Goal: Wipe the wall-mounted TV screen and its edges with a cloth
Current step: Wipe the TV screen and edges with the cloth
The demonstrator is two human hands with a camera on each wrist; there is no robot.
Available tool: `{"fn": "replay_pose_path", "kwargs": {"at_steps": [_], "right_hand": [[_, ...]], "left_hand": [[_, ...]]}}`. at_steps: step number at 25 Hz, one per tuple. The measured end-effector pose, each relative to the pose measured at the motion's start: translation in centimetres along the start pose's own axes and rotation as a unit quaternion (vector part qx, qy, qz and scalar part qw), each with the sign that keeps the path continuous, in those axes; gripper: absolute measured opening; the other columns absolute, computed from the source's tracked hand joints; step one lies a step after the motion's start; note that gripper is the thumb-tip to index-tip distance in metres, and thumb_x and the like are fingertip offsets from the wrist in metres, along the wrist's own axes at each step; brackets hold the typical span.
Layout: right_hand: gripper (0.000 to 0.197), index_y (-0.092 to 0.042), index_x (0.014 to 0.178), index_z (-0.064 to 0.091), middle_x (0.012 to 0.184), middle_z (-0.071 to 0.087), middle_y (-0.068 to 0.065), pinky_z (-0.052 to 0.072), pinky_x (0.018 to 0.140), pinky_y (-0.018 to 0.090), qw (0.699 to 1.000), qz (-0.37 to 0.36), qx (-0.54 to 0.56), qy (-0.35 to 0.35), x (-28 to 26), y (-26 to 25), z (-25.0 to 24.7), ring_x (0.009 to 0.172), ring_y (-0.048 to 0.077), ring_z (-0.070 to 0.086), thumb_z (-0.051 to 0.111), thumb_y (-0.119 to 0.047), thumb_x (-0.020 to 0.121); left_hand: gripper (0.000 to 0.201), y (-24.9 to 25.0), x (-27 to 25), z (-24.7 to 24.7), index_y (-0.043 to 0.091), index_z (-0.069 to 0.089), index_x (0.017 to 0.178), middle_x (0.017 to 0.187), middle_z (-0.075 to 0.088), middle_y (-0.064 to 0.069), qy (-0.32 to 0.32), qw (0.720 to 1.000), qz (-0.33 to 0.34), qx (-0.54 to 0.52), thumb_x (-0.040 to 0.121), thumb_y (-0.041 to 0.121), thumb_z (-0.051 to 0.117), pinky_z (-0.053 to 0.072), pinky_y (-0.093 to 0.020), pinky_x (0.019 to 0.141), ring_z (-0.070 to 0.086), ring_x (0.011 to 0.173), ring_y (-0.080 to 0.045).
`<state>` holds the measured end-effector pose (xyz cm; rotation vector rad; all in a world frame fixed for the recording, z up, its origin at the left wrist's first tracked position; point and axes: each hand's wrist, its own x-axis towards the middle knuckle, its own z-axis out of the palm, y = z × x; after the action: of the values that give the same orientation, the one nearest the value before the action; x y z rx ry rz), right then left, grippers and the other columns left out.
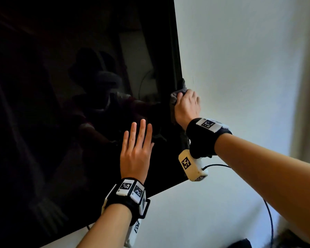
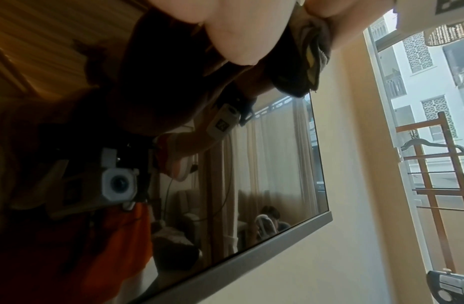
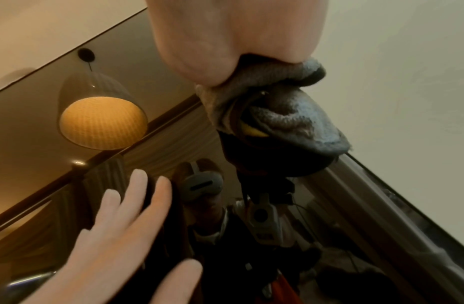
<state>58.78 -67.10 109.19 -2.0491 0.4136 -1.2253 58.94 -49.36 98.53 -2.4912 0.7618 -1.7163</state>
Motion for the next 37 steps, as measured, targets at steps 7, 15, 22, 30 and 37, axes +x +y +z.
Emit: {"fn": "replay_pose_path", "kwargs": {"at_steps": [7, 15, 22, 30, 37], "right_hand": [[0.034, 0.001, 0.115, 0.042, 0.128, 0.045, 0.021, 0.024, 0.096, 0.037, 1.0, 0.002, 0.021, -0.013, 2.3, -2.4, -0.8, 0.118, 0.034, 0.037, 0.026, -0.025, 0.101], [0.036, 0.001, 0.119, 0.041, 0.129, 0.045, 0.021, 0.025, 0.099, 0.038, 0.999, -0.008, 0.041, -0.009, 4.7, -4.5, -1.5, 0.12, 0.034, 0.036, 0.025, -0.026, 0.101], [0.036, 0.0, 0.122, 0.039, 0.13, 0.042, 0.019, 0.026, 0.097, 0.037, 0.999, -0.031, 0.044, -0.009, 6.4, -6.8, -2.7, 0.122, 0.032, 0.035, 0.025, -0.026, 0.101], [0.038, -0.002, 0.124, 0.037, 0.133, 0.042, 0.016, 0.026, 0.097, 0.037, 0.998, -0.055, 0.013, -0.016, 9.0, -9.2, -4.1, 0.125, 0.03, 0.035, 0.023, -0.028, 0.101], [0.036, 0.002, 0.123, 0.037, 0.134, 0.039, 0.02, 0.026, 0.098, 0.036, 0.995, -0.074, 0.065, 0.002, 12.8, -12.7, -5.4, 0.124, 0.033, 0.034, 0.026, -0.025, 0.101]], "left_hand": [[0.055, -0.4, 2.7, -1.2, 0.008, 0.037, 0.144, 0.149, 0.036, -0.018, 0.053, 0.998, 0.023, 0.021, 0.099, 0.038, 0.047, 0.029, -0.045, 0.114, 0.03, 0.139, -0.037], [0.061, -3.6, 13.8, -3.9, 0.014, 0.034, 0.146, 0.151, 0.033, -0.016, 0.084, 0.996, -0.01, 0.026, 0.093, 0.04, 0.05, 0.024, -0.048, 0.115, 0.026, 0.139, -0.041], [0.057, -3.7, 13.5, -4.0, 0.015, 0.034, 0.146, 0.152, 0.031, -0.014, 0.065, 0.997, -0.019, 0.041, 0.097, 0.043, 0.042, 0.025, -0.047, 0.115, 0.025, 0.14, -0.039], [0.06, -3.2, 13.8, -4.3, 0.013, 0.037, 0.144, 0.15, 0.035, -0.015, 0.054, 0.994, -0.021, 0.089, 0.094, 0.044, 0.05, 0.031, -0.047, 0.112, 0.029, 0.138, -0.042], [0.06, -5.2, 15.2, -5.7, 0.011, 0.045, 0.139, 0.15, 0.035, -0.015, 0.085, 0.993, -0.002, 0.082, 0.093, 0.048, 0.051, 0.028, -0.047, 0.114, 0.029, 0.139, -0.037]]}}
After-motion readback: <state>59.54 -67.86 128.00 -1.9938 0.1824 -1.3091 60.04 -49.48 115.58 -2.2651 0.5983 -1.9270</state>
